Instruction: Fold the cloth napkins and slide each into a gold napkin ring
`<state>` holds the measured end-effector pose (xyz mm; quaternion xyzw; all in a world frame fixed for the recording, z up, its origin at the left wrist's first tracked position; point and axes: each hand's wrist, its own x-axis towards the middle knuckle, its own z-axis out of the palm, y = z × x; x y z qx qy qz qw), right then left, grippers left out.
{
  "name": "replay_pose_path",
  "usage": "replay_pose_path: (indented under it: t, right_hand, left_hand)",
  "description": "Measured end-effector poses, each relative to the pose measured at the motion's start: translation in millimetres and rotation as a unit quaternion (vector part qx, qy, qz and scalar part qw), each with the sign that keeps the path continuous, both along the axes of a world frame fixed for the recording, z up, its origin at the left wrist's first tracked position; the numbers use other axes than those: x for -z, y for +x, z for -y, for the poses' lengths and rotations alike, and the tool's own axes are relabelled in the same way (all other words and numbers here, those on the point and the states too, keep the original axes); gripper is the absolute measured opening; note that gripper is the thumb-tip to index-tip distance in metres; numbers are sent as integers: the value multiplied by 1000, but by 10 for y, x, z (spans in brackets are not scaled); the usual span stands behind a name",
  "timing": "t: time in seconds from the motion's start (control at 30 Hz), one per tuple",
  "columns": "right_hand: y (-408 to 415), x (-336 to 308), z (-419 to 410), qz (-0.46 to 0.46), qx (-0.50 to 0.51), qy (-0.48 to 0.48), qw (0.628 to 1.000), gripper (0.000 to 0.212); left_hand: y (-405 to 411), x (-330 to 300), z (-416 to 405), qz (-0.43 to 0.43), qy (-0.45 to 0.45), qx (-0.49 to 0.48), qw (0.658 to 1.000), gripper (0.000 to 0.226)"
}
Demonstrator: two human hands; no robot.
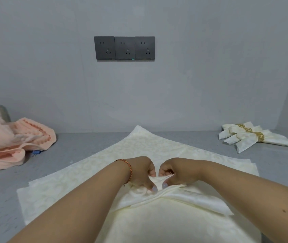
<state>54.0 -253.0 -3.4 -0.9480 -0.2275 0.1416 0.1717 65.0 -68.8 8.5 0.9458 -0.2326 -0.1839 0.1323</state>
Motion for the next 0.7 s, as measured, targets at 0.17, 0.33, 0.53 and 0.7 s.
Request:
replay_pose_path:
  t: [0.17,0.33,0.53,0.7]
  right_hand:
    - [-139,-14,-5,36,-7,53,998,8]
    - [-260,-214,-3,44,12,80,996,20]
    - [-501,-540,52,45,15,77,996,19]
    - [-684,-604,122,44,27,122,991,22]
  left_hand:
    - [-91,4,-47,0,-111,0,994,19]
    - [-164,-225,-114,-27,-167,10,986,30]
    - [-389,-519,-116,10,-133,80,988,27]
    - [-667,-680,-38,14,-134,83,987,27]
